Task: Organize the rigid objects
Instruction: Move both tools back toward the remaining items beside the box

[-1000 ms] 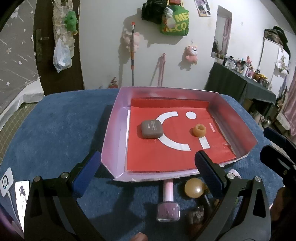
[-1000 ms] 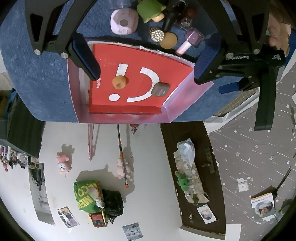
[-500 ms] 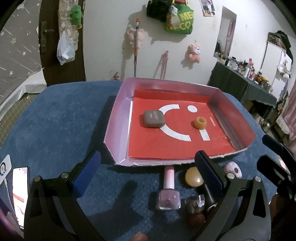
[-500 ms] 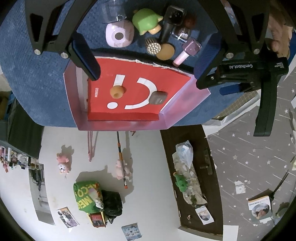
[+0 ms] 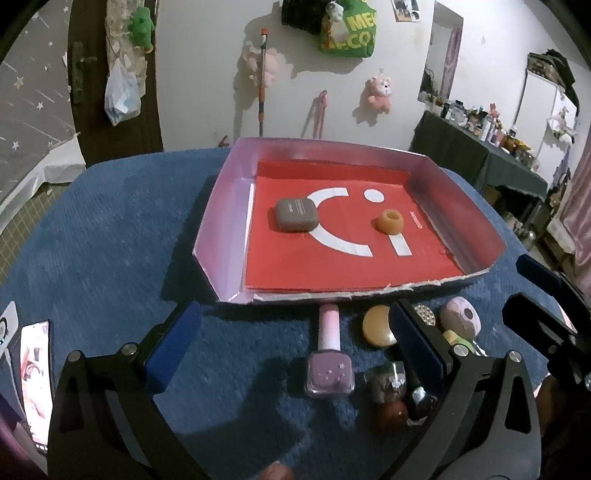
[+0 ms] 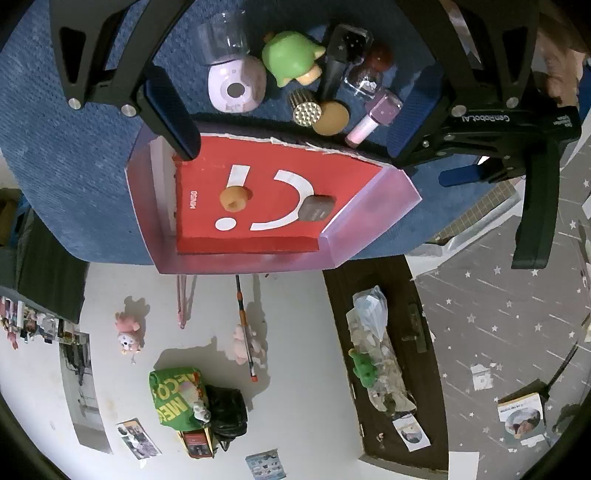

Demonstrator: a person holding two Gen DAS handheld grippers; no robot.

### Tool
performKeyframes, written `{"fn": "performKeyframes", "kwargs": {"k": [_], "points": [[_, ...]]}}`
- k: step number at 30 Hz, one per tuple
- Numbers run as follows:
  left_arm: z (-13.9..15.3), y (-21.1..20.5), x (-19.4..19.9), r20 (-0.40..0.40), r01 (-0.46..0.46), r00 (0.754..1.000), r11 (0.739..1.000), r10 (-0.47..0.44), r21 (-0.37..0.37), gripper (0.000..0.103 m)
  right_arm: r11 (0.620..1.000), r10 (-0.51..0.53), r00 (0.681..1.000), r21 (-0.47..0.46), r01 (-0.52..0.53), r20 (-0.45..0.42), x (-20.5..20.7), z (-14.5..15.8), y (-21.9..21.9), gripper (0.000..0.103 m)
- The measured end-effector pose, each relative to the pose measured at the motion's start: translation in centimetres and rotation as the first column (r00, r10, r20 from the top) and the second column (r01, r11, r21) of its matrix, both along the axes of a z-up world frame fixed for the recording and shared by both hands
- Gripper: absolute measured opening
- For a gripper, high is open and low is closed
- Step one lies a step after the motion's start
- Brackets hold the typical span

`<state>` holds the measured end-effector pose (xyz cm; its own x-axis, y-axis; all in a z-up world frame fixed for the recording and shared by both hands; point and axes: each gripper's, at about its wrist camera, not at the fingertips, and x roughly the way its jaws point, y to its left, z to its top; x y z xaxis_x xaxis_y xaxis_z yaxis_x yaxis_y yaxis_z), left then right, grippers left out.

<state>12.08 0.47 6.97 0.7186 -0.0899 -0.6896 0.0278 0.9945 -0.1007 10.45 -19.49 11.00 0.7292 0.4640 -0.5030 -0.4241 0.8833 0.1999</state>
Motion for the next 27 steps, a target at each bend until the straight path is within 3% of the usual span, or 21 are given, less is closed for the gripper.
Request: {"fn": "performKeyframes", "kwargs": {"k": [27], "points": [[-2.1, -0.2, -2.0, -0.058, 0.002, 0.998, 1.000, -0.003, -0.017, 0.103, 1.000, 0.010, 0.997, -0.017, -0.011, -0.074, -2.1, -2.4, 0.1, 0.103]]}}
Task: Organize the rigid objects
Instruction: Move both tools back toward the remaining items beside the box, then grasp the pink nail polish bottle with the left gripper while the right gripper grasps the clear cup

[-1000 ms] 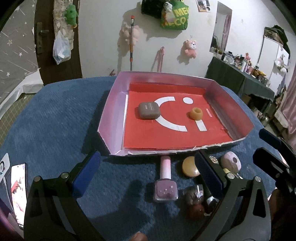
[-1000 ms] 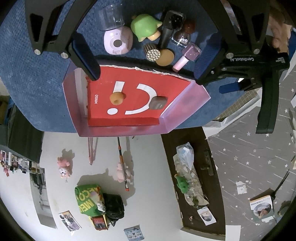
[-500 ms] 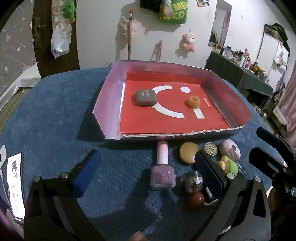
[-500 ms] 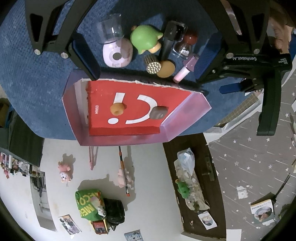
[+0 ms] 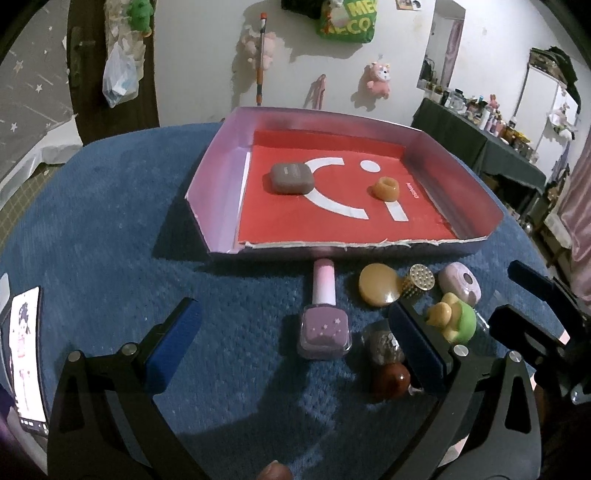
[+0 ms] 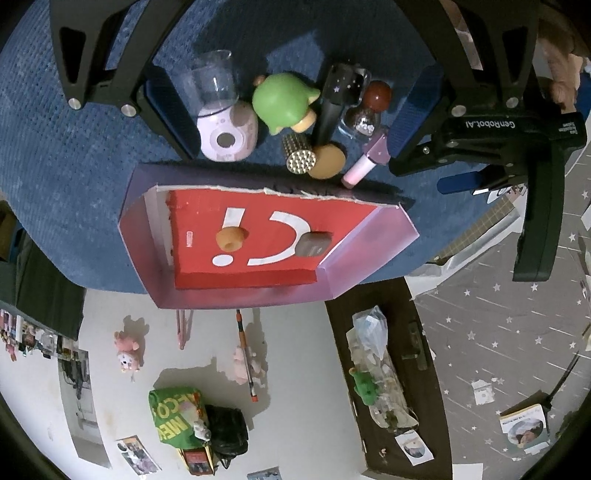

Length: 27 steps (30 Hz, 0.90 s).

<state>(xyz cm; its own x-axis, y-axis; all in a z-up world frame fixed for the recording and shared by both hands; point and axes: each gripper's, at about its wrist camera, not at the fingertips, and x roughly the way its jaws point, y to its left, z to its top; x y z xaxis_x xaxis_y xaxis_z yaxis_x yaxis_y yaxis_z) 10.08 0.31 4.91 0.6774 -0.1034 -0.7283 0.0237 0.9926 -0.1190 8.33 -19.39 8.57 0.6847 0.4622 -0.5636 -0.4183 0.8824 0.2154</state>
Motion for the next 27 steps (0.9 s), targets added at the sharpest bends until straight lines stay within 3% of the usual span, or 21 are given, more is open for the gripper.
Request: {"fn": "performKeyframes", "kwargs": {"k": [6, 17, 27], "points": [[-0.9, 0.4, -0.3, -0.032, -0.014, 0.999, 1.000, 0.014, -0.018, 0.103, 1.000, 0.003, 1.000, -0.007, -0.003, -0.007, -0.5, -0.5, 0.0, 0.103], [-1.7, -0.1, -0.5, -0.038, -0.010, 0.999, 1.000, 0.010, 0.022, 0.103, 0.998, -0.045, 0.999, -0.038, 0.045, -0.006, -1.3, -1.8, -0.8, 0.103], [-2.6, 0.3, -0.1, -0.039, -0.018, 0.999, 1.000, 0.019, 0.018, 0.101, 0.987, -0.142, 0.989, -0.081, 0.138, -0.050, -0.1, -3.7, -3.4, 0.086]]}}
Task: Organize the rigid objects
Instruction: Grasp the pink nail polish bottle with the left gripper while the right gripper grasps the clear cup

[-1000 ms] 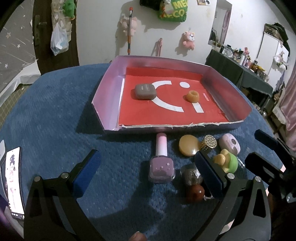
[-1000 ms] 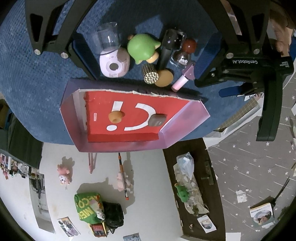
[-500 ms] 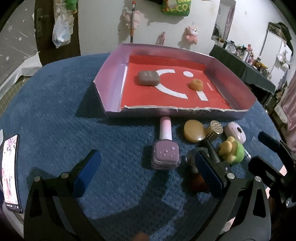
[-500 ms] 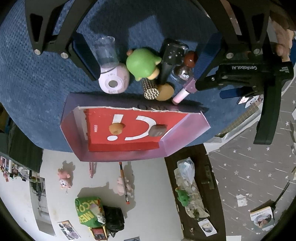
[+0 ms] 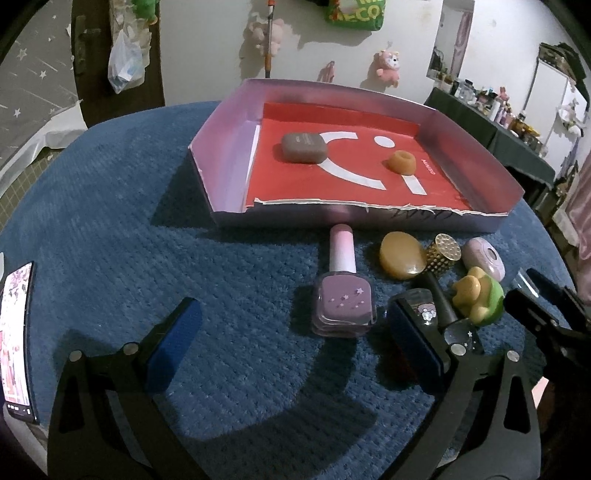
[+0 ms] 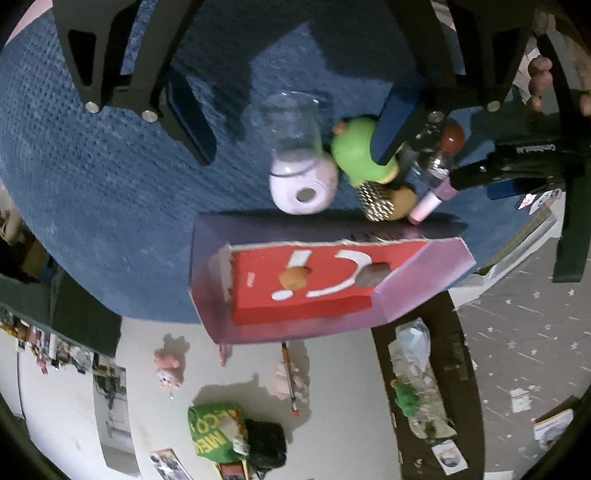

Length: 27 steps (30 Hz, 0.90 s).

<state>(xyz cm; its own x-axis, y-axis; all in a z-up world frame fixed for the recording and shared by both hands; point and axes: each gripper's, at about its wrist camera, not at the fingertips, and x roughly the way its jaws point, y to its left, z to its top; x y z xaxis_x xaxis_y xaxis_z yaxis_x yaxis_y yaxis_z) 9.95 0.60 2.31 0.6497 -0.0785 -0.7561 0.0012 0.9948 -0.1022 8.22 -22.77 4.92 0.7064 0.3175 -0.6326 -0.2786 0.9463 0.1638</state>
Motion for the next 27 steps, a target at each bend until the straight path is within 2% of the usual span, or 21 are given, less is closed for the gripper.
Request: {"fn": "performKeyframes", "kwargs": {"k": [4, 6, 7, 8, 14, 17, 19, 20, 22, 24, 26, 27], "points": [[-0.5, -0.2, 0.3, -0.013, 0.007, 1.000, 1.000, -0.007, 0.010, 0.096, 1.000, 0.005, 1.000, 0.008, -0.005, 0.009, 0.0, -0.1, -0.2, 0.085], [-0.9, -0.2, 0.5, -0.025, 0.013, 1.000, 1.000, -0.013, 0.000, 0.088, 1.000, 0.018, 1.000, -0.002, -0.018, 0.020, -0.2, 0.0, -0.2, 0.079], [-1.0, -0.3, 0.6, -0.031, 0.016, 0.999, 1.000, -0.016, -0.003, 0.088, 1.000, 0.018, 0.999, -0.012, -0.017, 0.028, -0.3, 0.1, -0.2, 0.072], [-1.1, -0.3, 0.6, -0.027, 0.016, 0.999, 1.000, -0.016, 0.000, 0.088, 0.999, 0.004, 0.999, -0.031, -0.003, 0.037, -0.3, 0.2, -0.3, 0.070], [-1.3, -1.1, 0.8, -0.013, 0.015, 1.000, 0.998, -0.014, 0.054, 0.087, 1.000, -0.002, 1.000, -0.020, 0.001, -0.007, 0.0, -0.8, -1.0, 0.070], [-1.4, -1.1, 1.0, -0.006, 0.014, 1.000, 0.998, -0.014, 0.057, 0.086, 1.000, -0.008, 1.000, -0.019, 0.007, -0.021, 0.2, -1.4, -0.8, 0.066], [-1.3, -1.2, 1.1, -0.001, 0.020, 1.000, 0.998, -0.020, 0.055, 0.080, 1.000, -0.008, 1.000, -0.019, 0.008, -0.017, 0.4, -1.3, -0.7, 0.064], [-1.2, -1.3, 1.1, 0.002, 0.025, 1.000, 0.998, -0.025, 0.056, 0.073, 1.000, -0.004, 1.000, -0.014, 0.004, -0.019, 0.5, -1.3, -0.6, 0.062], [-1.1, -1.9, 1.0, 0.012, 0.047, 0.999, 0.997, -0.048, 0.065, 0.062, 1.000, 0.005, 1.000, -0.004, -0.005, -0.025, 0.8, -1.3, -0.5, 0.052], [-1.0, -2.5, 0.8, 0.018, 0.077, 0.997, 0.995, -0.078, 0.071, 0.045, 1.000, 0.023, 0.999, 0.000, -0.023, -0.036, 0.9, -1.3, -0.3, 0.045], [-0.9, -2.9, 0.6, 0.021, 0.101, 0.995, 0.993, -0.102, 0.065, 0.035, 1.000, 0.028, 0.999, -0.012, -0.029, -0.034, 0.7, -1.3, 0.0, 0.045], [-0.8, -3.0, 0.5, 0.023, 0.101, 0.994, 0.992, -0.103, 0.076, 0.035, 0.999, 0.032, 0.999, -0.014, -0.032, -0.035, 0.7, -1.2, 0.1, 0.044]]}}
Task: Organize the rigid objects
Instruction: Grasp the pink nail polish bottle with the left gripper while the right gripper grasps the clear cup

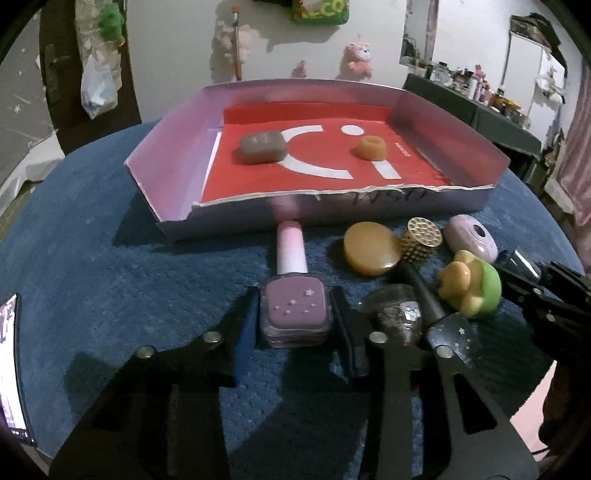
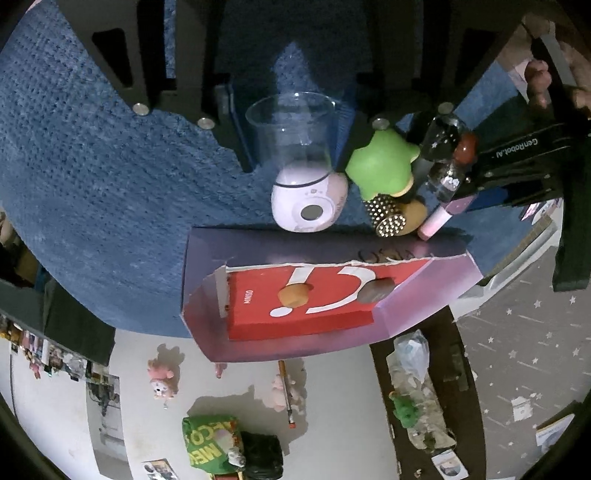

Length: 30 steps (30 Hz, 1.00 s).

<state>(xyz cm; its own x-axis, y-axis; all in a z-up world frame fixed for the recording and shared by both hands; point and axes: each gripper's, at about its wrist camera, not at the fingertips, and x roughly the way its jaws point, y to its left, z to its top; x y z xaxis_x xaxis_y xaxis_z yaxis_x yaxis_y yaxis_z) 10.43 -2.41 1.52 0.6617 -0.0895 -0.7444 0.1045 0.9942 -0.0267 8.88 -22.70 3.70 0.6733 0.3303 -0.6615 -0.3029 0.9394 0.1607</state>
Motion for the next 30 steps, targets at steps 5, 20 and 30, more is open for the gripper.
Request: {"fn": "performKeyframes", "kwargs": {"k": [5, 20, 30], "points": [[0.4, 1.0, -0.1, -0.011, 0.006, 1.000, 0.998, -0.007, -0.062, 0.035, 1.000, 0.002, 1.000, 0.031, -0.003, 0.010, -0.4, 0.7, -0.3, 0.044], [4.0, 2.3, -2.7, 0.099, 0.039, 0.995, 0.993, -0.028, -0.113, 0.034, 0.983, 0.143, 0.987, 0.103, -0.150, 0.070, -0.2, 4.6, 3.7, 0.044], [5.0, 2.9, -2.4, 0.131, 0.042, 0.991, 0.991, -0.025, -0.125, 0.034, 0.976, 0.174, 0.983, 0.121, -0.181, 0.065, 0.8, 5.2, 4.7, 0.044]]}}
